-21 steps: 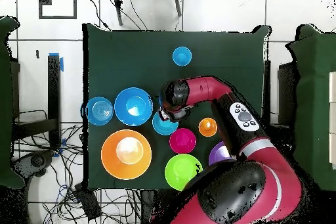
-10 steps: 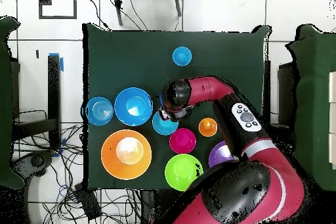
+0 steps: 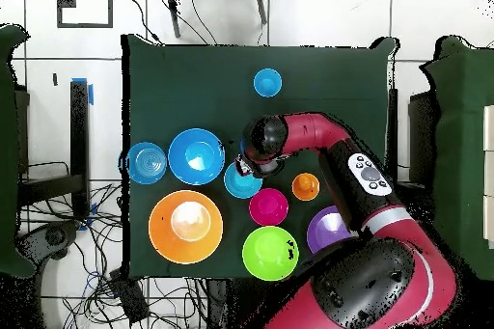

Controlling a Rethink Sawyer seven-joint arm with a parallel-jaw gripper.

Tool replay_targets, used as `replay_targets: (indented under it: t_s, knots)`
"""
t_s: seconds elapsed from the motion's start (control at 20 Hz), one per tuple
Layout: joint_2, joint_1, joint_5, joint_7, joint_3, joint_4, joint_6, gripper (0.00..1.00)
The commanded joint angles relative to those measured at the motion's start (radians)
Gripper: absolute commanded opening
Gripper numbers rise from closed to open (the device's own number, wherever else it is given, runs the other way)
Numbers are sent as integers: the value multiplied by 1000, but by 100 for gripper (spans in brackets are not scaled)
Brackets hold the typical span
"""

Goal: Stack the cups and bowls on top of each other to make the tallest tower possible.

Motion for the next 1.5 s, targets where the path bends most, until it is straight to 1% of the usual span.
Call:
replay_targets:
  t_s: [0.05,0.4,0.9,1.5]
  knots:
    - [122,-4,-78,-338,31,-55,-72,100]
    - [120,-10,-94,-361,37,-76,-50,100]
    - [127,-6,-99,-388,51,-105,-40,100]
    - [88,3,-112,-376,51,-99,-26,100]
